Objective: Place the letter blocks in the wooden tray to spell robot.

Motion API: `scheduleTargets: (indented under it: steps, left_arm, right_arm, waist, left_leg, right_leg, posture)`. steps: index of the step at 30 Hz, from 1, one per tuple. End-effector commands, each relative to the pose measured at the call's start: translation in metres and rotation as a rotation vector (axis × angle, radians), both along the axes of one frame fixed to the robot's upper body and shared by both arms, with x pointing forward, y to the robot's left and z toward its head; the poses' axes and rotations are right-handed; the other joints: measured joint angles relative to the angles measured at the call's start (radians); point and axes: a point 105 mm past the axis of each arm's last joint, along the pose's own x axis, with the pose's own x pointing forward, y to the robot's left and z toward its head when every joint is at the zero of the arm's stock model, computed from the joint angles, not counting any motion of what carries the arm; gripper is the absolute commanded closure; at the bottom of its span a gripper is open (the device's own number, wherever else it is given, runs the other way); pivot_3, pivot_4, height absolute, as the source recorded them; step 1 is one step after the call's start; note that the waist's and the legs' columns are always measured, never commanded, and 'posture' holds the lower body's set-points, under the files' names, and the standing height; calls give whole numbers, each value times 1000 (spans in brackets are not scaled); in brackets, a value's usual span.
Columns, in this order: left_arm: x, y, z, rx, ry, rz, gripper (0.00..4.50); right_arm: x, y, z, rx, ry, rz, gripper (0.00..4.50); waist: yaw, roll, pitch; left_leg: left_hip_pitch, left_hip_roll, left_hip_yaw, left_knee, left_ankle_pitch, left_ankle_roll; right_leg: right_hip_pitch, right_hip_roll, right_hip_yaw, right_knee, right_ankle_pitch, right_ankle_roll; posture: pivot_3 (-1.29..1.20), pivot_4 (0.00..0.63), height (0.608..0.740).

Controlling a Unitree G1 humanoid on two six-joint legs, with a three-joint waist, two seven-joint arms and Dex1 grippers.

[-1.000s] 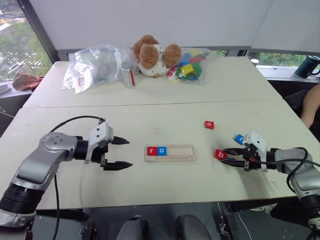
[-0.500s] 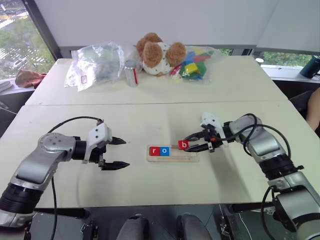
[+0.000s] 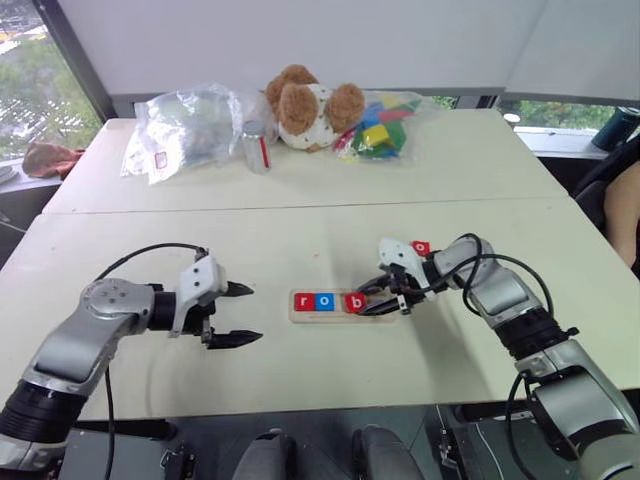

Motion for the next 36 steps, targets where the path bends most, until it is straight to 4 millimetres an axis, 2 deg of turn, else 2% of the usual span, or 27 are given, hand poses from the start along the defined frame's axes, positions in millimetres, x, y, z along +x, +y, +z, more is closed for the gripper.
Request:
scheduleTargets:
  steps: [1,7,21,36]
  left_arm:
    - [2,-1,10,-19,-43,0,0]
    - [3,-4,8,-34,-45,4,0]
    - [6,-4,4,-46,-56,36,0]
    - [12,-5,2,-44,-80,49,0]
  right_arm:
    - [3,8,10,-4,-51,19,3339]
    - [10,14,13,-1,-77,7,3339]
    - [4,29,14,26,-59,40,3339]
    - [0,32,10,36,-42,22,3339]
  waist:
    - [0,0,0]
    - [-1,0,0]
    - [-1,0,0]
    - [0,0,0]
  left_leg:
    - [0,0,0,0,0,0]
    - [0,0,0,0,1,-1]
    - [0,0,0,0,2,-3]
    - [0,0,0,0,2,-4]
  right_leg:
    - [0,0,0,0,0,0]
    - [0,0,0,0,0,0]
    - [0,0,0,0,0,0]
    - [0,0,0,0,0,0]
  posture:
    - [0,150,740]
    - [0,150,740]
    - [0,150,740]
    - [0,150,740]
